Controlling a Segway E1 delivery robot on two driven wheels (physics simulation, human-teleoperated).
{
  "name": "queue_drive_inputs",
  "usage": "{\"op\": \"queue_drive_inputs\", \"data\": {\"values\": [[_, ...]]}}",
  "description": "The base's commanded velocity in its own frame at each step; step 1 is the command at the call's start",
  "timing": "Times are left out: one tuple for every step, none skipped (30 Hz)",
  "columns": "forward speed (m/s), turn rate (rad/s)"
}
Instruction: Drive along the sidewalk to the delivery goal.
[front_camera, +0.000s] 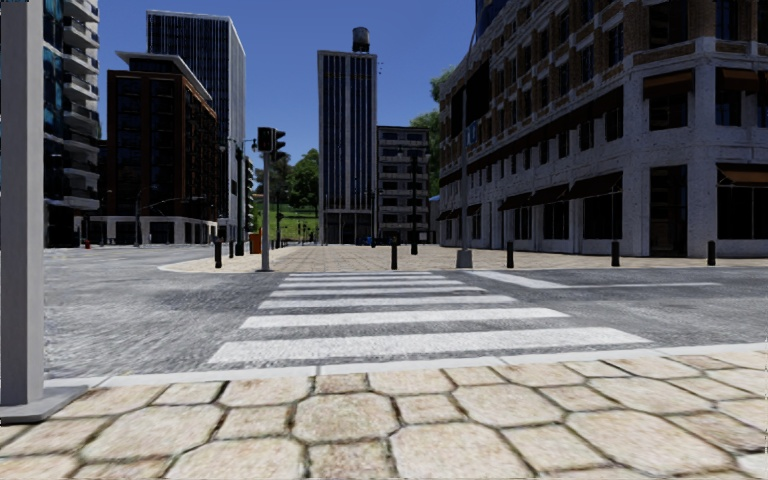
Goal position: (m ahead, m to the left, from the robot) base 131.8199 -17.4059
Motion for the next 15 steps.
{"op": "queue_drive_inputs", "data": {"values": [[2.0, 0.0], [2.0, 0.0], [2.0, 0.0], [2.0, 0.0], [2.0, 0.0], [2.0, 0.0], [2.0, 0.0], [2.0, 0.0], [2.0, 0.0], [2.0, 0.0], [2.0, 0.0], [2.0, 0.0], [2.0, 0.0], [2.0, 0.0], [2.0, 0.0]]}}
